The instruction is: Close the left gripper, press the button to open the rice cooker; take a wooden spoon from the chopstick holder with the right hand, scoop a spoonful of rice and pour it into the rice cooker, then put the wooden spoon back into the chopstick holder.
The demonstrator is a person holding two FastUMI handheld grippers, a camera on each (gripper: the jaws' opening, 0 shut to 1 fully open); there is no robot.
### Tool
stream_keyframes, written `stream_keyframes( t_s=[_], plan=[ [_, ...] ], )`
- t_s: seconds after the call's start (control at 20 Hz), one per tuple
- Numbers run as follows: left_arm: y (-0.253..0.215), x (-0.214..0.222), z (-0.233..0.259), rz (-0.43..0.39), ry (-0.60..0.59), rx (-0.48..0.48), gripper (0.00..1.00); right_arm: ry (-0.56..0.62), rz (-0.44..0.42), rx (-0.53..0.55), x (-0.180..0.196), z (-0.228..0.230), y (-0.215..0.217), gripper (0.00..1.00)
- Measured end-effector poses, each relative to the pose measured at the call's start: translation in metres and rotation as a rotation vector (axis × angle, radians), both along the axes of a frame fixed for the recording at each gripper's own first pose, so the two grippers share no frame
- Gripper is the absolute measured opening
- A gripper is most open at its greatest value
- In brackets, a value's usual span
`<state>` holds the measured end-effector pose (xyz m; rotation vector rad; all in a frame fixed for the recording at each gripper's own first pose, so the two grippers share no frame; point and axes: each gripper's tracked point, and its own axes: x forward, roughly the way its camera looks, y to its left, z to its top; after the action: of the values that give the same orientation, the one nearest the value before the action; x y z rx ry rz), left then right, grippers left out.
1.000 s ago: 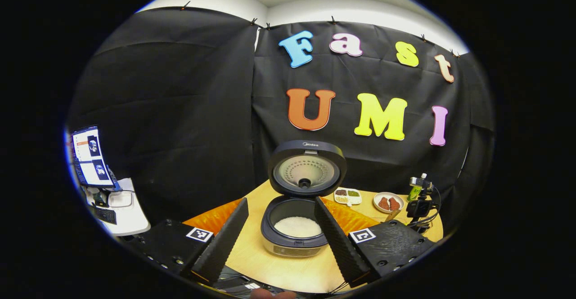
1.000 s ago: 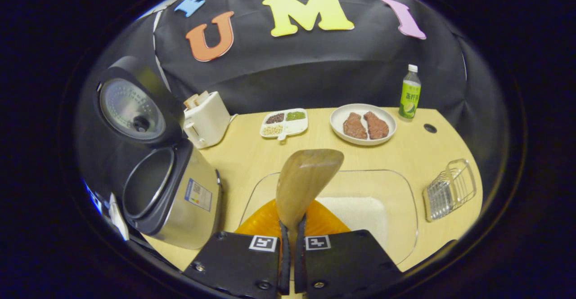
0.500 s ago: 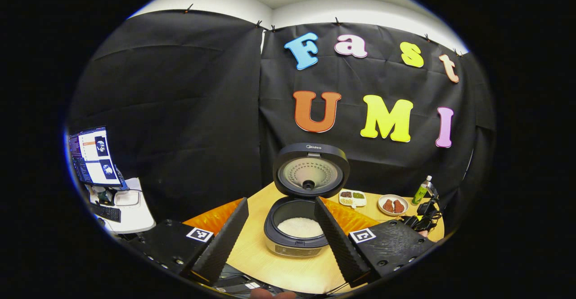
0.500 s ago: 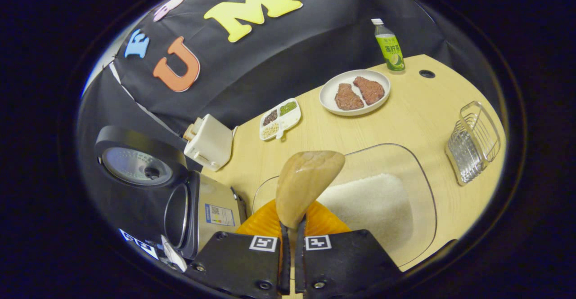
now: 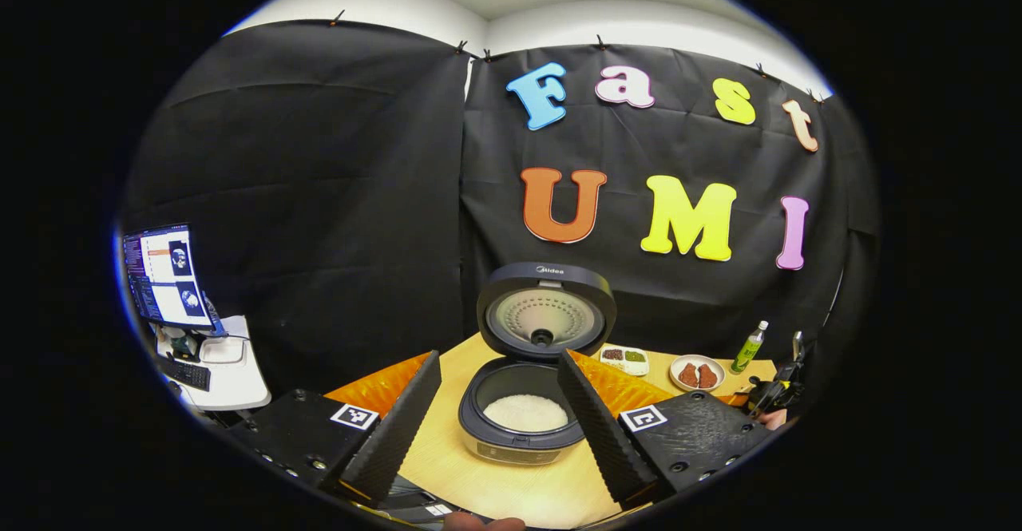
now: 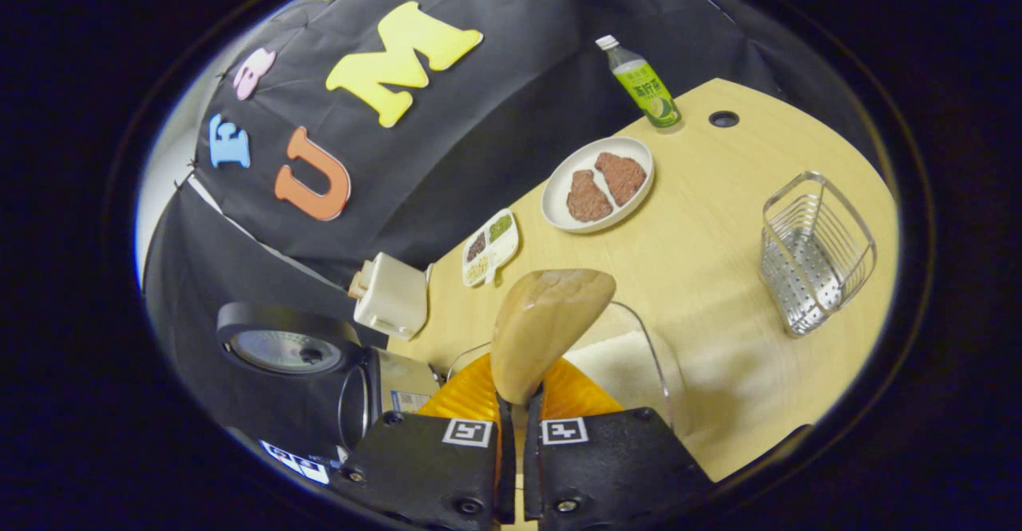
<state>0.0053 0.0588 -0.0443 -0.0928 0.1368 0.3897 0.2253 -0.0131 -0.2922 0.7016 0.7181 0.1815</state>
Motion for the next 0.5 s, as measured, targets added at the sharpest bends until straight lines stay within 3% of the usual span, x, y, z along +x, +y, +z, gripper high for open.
stream_keyframes(
  t_s=[0.25,0.5],
  plan=[
    [-0.007,0.009,0.004,-0.027,-0.015,0.005,0.95,-0.024,-0.048,0.079,-0.002,0.031,-0.022,0.09],
    [-0.002,0.005,0.005,-0.034,-0.029,0.016,0.95,-0.058,-0.054,0.121,-0.002,0.068,-0.015,0.09]
  ],
)
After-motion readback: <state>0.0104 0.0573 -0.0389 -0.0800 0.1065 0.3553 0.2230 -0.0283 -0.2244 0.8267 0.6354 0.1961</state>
